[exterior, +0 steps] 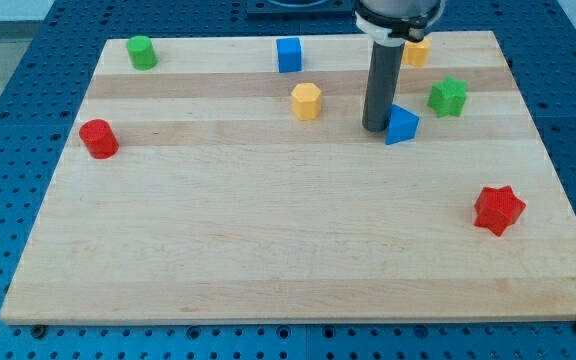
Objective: Move the blue triangle to the center right side of the board
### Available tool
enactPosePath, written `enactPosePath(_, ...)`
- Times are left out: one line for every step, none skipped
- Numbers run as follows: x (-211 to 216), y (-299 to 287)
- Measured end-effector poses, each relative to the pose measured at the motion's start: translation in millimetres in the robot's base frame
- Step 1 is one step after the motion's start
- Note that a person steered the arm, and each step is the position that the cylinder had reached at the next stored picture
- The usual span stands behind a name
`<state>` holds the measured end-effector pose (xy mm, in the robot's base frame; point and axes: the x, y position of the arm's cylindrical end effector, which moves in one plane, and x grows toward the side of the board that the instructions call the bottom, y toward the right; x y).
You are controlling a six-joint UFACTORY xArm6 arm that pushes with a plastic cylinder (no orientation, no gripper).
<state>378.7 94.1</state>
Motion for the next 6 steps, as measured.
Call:
enactPosePath(1,0)
enactPosePath(10,2)
enactPosePath(11,12)
enactPosePath(11,29)
enactPosePath(11,53)
enactPosePath(11,69)
